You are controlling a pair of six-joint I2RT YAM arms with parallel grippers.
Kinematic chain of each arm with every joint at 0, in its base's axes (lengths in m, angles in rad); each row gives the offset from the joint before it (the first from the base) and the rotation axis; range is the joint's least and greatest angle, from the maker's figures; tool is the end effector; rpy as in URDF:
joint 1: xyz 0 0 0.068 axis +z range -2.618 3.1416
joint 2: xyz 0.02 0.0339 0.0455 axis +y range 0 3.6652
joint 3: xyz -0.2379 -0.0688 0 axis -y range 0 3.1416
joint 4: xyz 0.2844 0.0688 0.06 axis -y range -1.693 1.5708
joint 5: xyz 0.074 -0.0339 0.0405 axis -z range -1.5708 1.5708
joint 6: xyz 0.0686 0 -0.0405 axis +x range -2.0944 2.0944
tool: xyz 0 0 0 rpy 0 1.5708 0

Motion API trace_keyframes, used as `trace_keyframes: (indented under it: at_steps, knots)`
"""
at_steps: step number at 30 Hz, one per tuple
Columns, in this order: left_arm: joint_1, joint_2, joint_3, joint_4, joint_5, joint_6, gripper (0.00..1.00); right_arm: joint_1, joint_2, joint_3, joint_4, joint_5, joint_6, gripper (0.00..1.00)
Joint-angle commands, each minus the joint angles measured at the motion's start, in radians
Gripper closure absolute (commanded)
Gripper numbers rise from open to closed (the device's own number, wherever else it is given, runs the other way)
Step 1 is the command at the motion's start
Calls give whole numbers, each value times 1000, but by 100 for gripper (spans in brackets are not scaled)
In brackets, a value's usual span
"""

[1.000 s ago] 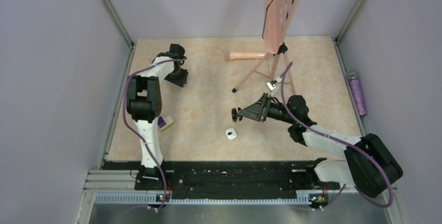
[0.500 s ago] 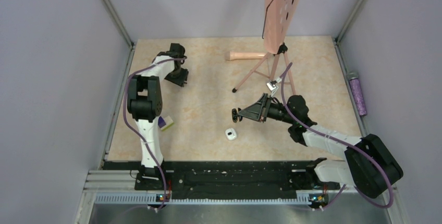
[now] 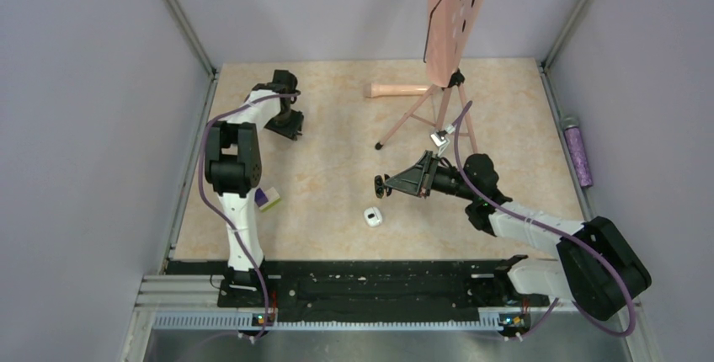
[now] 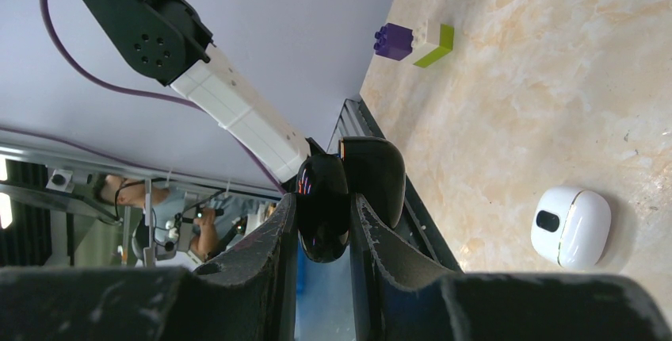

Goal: Insert the wireless bluetooth earbuds into the charging case
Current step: Pick up the right earbud from the center of the board.

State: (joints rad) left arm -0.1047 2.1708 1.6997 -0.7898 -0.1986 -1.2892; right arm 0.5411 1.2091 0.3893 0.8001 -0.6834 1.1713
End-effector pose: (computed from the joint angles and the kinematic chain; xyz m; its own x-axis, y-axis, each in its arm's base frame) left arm 0.4769 -0.0365 0.0997 -0.3041 -0.9150 -0.2652 -0.8980 0.3683 -0.2407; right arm 0.2356 0.1921 0.1665 -0.8730 0.3088 -0.3774 -0.3503 0.1414 0.9259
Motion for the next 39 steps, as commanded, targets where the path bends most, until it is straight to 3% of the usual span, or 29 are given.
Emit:
trace_keyframes:
  at_steps: [1, 8, 17, 33, 39]
  knots:
    - [16, 38, -9, 9, -33, -27, 57, 7, -13, 46, 59, -5, -9, 100]
    - [23, 37, 1, 24, -28, 1, 50, 7, -15, 41, 56, -3, -9, 100]
    - [28, 38, 5, 19, -35, 4, 61, 7, -14, 42, 56, -2, -9, 100]
    - [36, 49, -2, 33, 8, 25, 62, 7, -12, 41, 58, 3, -6, 100]
    - [34, 53, -3, 44, 23, 13, 70, 7, -11, 40, 65, 4, 0, 100]
